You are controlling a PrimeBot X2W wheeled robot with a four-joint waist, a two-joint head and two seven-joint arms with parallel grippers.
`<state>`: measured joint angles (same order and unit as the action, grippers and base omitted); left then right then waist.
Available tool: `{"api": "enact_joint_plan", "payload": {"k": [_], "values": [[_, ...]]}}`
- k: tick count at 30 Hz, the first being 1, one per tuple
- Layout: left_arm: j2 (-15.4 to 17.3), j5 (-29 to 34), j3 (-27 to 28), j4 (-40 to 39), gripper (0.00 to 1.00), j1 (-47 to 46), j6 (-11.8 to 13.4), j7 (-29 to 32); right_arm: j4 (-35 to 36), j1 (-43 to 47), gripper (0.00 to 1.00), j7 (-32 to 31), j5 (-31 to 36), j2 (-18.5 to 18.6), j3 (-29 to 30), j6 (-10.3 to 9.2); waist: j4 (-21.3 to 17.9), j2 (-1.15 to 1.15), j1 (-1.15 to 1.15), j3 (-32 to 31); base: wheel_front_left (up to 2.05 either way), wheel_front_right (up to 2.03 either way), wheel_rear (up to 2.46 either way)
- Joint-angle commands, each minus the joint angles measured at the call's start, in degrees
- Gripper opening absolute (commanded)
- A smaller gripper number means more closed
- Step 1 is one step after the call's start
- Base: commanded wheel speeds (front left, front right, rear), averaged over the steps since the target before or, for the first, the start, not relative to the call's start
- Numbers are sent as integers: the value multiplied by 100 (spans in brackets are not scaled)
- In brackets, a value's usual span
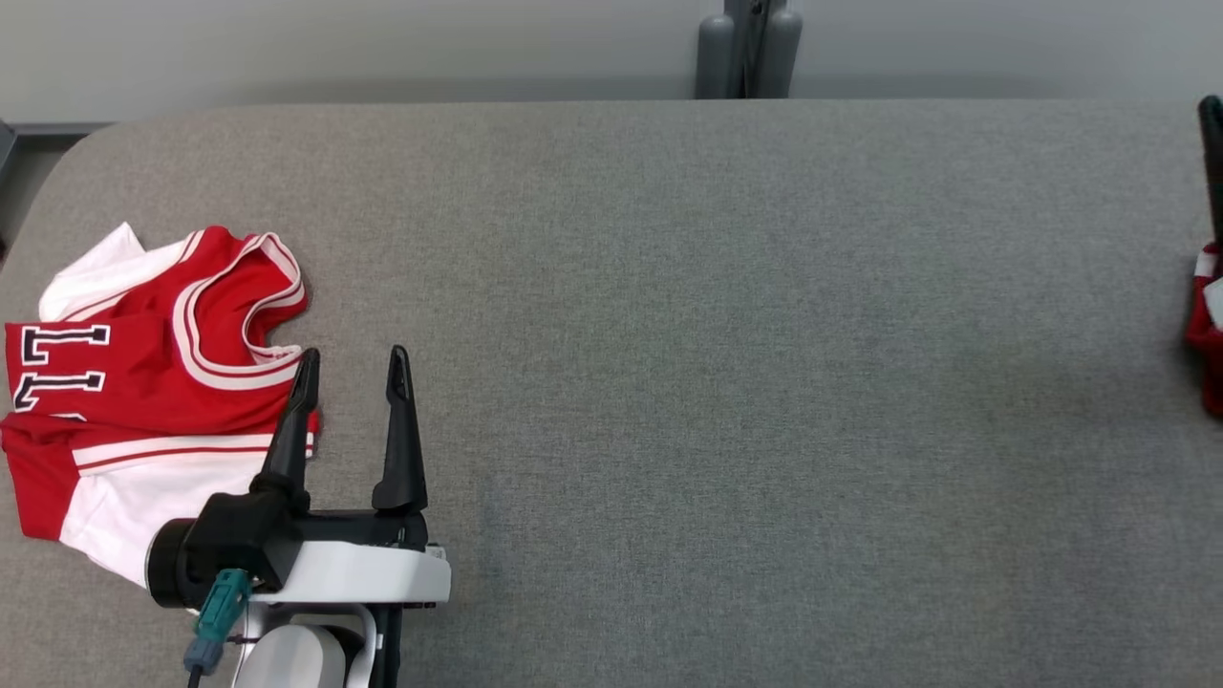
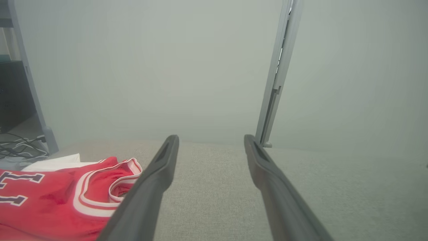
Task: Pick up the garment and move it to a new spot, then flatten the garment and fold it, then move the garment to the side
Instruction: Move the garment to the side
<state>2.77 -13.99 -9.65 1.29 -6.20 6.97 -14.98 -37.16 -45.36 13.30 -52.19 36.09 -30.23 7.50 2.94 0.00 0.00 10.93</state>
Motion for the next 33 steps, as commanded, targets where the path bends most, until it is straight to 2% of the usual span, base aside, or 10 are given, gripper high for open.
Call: {"api": "enact_joint_plan", "payload": {"k": [1, 4, 7, 13, 15, 16, 17, 20, 24, 33], "values": [[25, -36, 42, -48, 100, -26, 16, -13, 144, 208, 100, 83, 8, -62, 56, 1, -80, 0, 0, -146, 0, 0, 0], [23, -80, 101, -144, 100, 14, 54, -13, 665, 632, 100, 176, 150, -375, 362, 1, -162, 0, 0, -235, 0, 0, 0], [23, -76, 150, -212, 100, 72, 64, -13, 1332, 1125, 100, 192, 530, -822, 990, 1, -258, 0, 0, -278, 0, 0, 0], [23, -70, 252, -250, 100, 123, 66, -12, 2771, 2374, 100, 192, 1775, -1959, 2056, 1, -425, 0, 0, -335, 0, 0, 0], [23, -83, 262, -246, 100, 144, 53, -13, 2971, 2563, 100, 192, 1999, -2117, 2137, 1, -449, 0, 0, -342, 0, 0, 0], [23, -108, 282, -236, 100, 194, 30, -13, 3294, 2907, 100, 191, 2410, -2391, 2237, 1, -495, 0, 0, -369, 0, 0, 0], [23, -108, 282, -236, 100, 194, 30, -13, 3294, 2907, 100, 191, 2410, -2391, 2237, 1, -495, 0, 0, -369, 0, 0, 0], [25, -166, 287, -195, 100, 258, 20, -13, 3548, 3369, 100, 187, 2806, -2789, 2446, 1, -546, 0, 0, -415, 0, 0, 0], [25, -139, 228, -75, 100, 366, -25, -13, 3671, 3862, 100, 188, 3320, -3107, 2643, 1, -589, 0, 0, -471, 0, 0, 0], [22, -188, 84, 349, 100, 520, -82, -13, 3532, 4216, 100, 188, 4037, -3305, 2874, 1, -675, 0, 0, -461, 0, 0, 0]]}}
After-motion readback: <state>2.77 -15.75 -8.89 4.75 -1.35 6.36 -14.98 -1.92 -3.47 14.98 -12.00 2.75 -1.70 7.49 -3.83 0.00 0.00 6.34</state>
